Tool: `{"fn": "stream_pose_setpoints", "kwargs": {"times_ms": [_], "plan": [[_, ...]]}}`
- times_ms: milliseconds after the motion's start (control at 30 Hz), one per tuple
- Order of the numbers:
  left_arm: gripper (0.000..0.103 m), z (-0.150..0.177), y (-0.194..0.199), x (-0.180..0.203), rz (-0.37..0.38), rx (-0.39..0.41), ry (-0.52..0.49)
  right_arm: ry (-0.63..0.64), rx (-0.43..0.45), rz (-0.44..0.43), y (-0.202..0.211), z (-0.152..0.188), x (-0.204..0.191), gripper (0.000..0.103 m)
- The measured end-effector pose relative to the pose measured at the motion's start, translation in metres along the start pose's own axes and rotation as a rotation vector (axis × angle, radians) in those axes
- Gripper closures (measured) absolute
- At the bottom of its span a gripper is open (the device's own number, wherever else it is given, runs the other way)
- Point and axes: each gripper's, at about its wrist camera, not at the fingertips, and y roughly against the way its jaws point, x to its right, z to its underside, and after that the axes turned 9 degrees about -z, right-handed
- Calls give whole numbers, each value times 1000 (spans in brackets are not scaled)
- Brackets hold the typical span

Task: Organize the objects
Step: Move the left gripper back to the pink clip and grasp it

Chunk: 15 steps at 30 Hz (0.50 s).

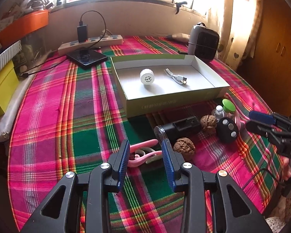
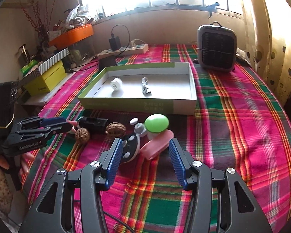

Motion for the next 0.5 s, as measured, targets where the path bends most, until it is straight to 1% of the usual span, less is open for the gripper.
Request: {"fn": "stream_pose_setpoints", "kwargs": {"times_ms": [133, 233, 333, 500], "plan": [[70, -2, -1, -4, -7, 7, -5, 13, -10, -16, -3, 2, -5, 52], [69, -3, -9, -9, -19, -19, 18, 24, -13, -32, -6, 3, -10, 52], [69, -1, -11, -11, 15, -30, 33, 37, -22, -43, -10, 3, -12, 52], [69, 1, -9, -11, 41, -35, 44, 33, -34, -54, -19, 1, -13, 52]]}}
